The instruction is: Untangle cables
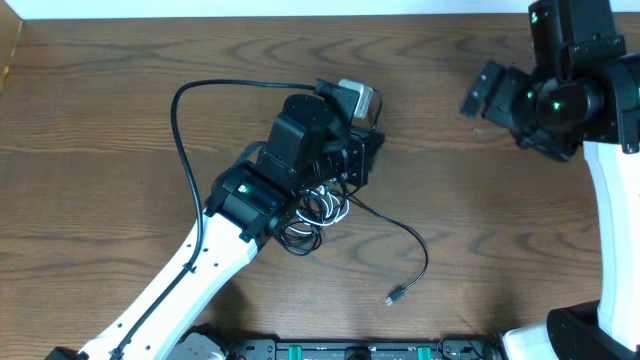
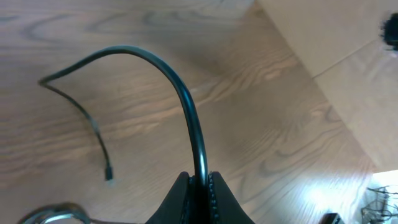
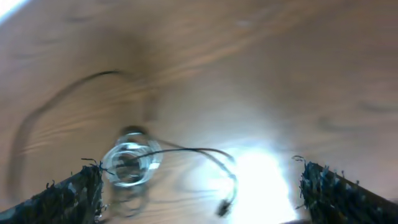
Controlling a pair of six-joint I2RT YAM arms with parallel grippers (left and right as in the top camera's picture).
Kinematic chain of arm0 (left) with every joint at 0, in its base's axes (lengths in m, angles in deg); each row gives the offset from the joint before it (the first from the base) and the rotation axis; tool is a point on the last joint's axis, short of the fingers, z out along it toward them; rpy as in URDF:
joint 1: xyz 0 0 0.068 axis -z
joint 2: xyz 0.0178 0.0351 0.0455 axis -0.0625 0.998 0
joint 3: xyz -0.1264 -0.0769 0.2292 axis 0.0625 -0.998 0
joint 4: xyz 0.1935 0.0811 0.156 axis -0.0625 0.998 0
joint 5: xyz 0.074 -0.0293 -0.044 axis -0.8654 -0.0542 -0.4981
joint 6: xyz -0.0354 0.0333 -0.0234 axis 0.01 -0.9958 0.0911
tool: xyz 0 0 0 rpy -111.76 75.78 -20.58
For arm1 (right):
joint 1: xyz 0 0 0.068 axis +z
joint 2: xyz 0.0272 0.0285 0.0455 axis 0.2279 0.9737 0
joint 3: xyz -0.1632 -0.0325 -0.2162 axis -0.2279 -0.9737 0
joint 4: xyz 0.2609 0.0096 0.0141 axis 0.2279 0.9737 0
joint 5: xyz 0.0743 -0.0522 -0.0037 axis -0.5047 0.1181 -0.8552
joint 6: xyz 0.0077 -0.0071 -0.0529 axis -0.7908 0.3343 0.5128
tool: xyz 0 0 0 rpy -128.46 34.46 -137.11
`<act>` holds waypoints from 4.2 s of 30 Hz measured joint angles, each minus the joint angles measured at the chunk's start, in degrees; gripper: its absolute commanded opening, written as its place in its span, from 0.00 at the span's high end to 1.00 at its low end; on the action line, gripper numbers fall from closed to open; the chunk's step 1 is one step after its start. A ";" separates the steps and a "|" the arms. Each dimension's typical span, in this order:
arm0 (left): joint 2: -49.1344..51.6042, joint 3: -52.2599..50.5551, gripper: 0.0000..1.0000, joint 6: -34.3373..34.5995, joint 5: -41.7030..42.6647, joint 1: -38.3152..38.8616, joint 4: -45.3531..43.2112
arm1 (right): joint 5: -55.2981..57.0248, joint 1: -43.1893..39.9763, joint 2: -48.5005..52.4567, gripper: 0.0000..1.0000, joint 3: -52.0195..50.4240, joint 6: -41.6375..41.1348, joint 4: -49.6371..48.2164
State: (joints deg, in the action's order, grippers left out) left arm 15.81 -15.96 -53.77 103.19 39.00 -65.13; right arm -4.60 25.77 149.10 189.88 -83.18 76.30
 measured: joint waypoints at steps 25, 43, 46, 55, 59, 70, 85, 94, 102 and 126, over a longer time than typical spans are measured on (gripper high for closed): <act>-1.84 1.60 0.92 32.98 -1.57 -9.62 -15.02 | -20.46 10.97 0.00 0.01 -9.68 34.34 -11.82; -4.24 1.64 0.93 45.24 -1.64 -10.58 -21.99 | -17.57 23.21 0.07 0.01 -9.84 43.06 -23.37; -6.10 1.64 0.93 45.29 -2.10 -10.58 -22.05 | -16.00 23.21 0.48 0.03 -9.84 42.56 -24.15; -8.13 1.66 0.93 48.63 -4.59 -10.64 -21.35 | -13.27 23.21 2.47 0.45 -10.01 38.40 -28.68; -8.15 1.66 0.92 51.23 -4.76 -11.04 -20.96 | -13.00 23.21 2.47 0.53 -10.01 37.05 -29.94; -8.15 1.68 0.93 56.76 -4.83 -11.39 -20.17 | -12.90 23.19 2.47 0.99 -10.01 34.53 -31.69; -7.19 1.92 0.16 34.56 -4.48 -12.39 -2.64 | -13.07 12.02 -8.44 0.99 -10.40 23.78 -31.06; -6.62 1.92 0.16 21.88 5.42 -8.46 -4.79 | -14.51 11.13 -8.96 0.99 -10.32 2.80 -30.14; -6.64 1.92 0.16 15.58 8.94 -5.51 -5.27 | -16.17 11.13 -8.68 0.99 -10.32 -14.80 -30.14; -6.62 1.92 0.53 -10.47 15.39 -4.13 -9.51 | -28.13 11.13 -8.68 0.99 -10.32 -30.32 -30.05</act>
State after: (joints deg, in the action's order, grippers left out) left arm 9.19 -14.03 -64.24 118.58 34.87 -74.64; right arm -32.73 36.90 140.42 179.56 -113.50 46.25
